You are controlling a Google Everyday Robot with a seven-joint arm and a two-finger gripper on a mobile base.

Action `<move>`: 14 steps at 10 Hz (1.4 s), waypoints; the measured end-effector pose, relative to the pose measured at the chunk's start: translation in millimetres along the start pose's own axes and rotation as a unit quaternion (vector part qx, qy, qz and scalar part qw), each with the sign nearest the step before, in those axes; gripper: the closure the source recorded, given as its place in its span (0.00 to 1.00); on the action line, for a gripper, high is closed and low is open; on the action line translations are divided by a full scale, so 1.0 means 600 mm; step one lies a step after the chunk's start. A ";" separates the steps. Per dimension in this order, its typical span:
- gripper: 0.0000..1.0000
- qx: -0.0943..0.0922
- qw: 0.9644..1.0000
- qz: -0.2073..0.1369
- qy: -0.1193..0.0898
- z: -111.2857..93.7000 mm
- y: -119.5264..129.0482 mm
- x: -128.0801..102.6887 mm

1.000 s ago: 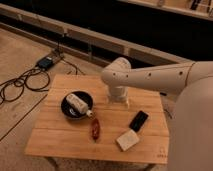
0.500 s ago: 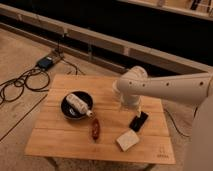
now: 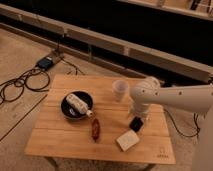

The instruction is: Place the eraser on the white sponge

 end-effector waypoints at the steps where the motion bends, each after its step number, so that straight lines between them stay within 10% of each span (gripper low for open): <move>1: 0.35 -0.003 1.000 0.004 0.006 0.017 -0.009 -0.004; 14: 0.35 -0.016 0.999 0.008 0.031 0.107 -0.013 -0.084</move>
